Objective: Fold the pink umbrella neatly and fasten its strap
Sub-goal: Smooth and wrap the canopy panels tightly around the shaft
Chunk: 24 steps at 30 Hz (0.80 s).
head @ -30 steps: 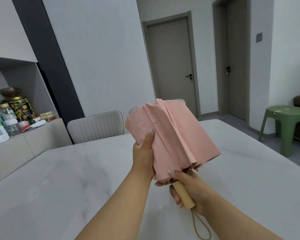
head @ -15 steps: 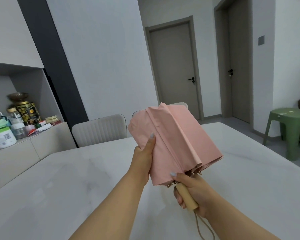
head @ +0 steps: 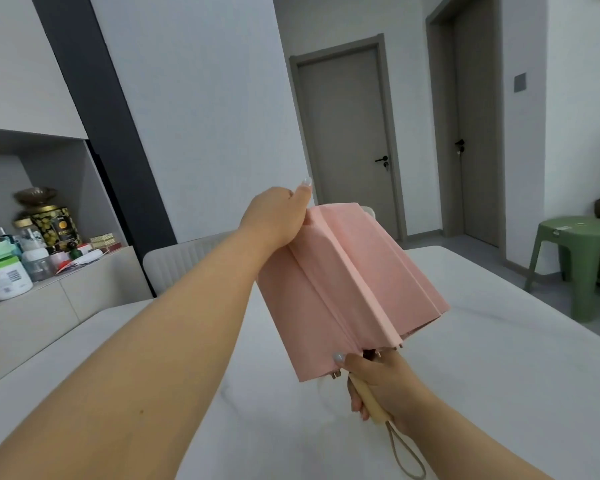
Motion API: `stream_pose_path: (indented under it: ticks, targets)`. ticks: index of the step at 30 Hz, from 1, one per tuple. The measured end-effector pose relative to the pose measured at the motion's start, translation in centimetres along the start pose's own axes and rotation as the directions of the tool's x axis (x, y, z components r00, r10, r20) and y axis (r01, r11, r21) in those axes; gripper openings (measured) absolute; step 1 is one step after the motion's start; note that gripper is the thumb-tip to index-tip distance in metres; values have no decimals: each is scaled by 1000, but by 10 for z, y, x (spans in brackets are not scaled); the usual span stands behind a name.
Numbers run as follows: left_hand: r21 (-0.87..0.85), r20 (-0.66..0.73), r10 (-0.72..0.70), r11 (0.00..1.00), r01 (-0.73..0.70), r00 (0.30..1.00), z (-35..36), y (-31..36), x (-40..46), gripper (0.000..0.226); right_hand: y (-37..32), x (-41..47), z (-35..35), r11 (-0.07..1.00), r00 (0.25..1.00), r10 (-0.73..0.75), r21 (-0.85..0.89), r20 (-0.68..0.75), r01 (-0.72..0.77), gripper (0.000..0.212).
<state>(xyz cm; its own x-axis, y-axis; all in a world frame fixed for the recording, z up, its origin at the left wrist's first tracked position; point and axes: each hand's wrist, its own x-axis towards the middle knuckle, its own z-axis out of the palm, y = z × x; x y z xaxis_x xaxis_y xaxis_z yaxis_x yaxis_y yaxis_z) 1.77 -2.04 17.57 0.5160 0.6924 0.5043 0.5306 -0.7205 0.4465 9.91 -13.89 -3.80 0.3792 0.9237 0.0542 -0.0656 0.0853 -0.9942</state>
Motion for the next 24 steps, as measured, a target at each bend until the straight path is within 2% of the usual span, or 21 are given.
stream_pose_path:
  ticks: [2,5,9,12,15,19,22,24]
  targets:
    - [8,44,-44,999,44,998,-4,1,2,60,0,-1,0,1000,1000,13,13,2,-13,35]
    - [-106,61,-52,993,58,997,-10,1,3,58,-1,-2,0,999,999,33,34,18,-34,35]
    - [-260,183,-65,959,112,981,-15,-1,-1,54,-2,-2,0,999,999,21,23,50,-22,34]
    - [-398,278,-56,902,168,959,-18,-6,-3,43,0,-2,-1,999,999,28,23,40,-29,27]
    - [-524,331,-29,826,210,943,-20,-11,-6,27,0,-1,0,998,998,50,23,31,-51,32]
    - [-676,338,-24,689,260,941,-25,-14,-8,34,0,0,1,999,999,43,6,21,-43,44]
    - [-714,349,-4,646,269,937,-30,-14,-9,33,2,0,0,999,999,53,4,-9,-53,46]
    - [-668,352,-27,693,271,936,-33,-15,-9,25,2,0,0,999,999,50,9,-20,-50,42]
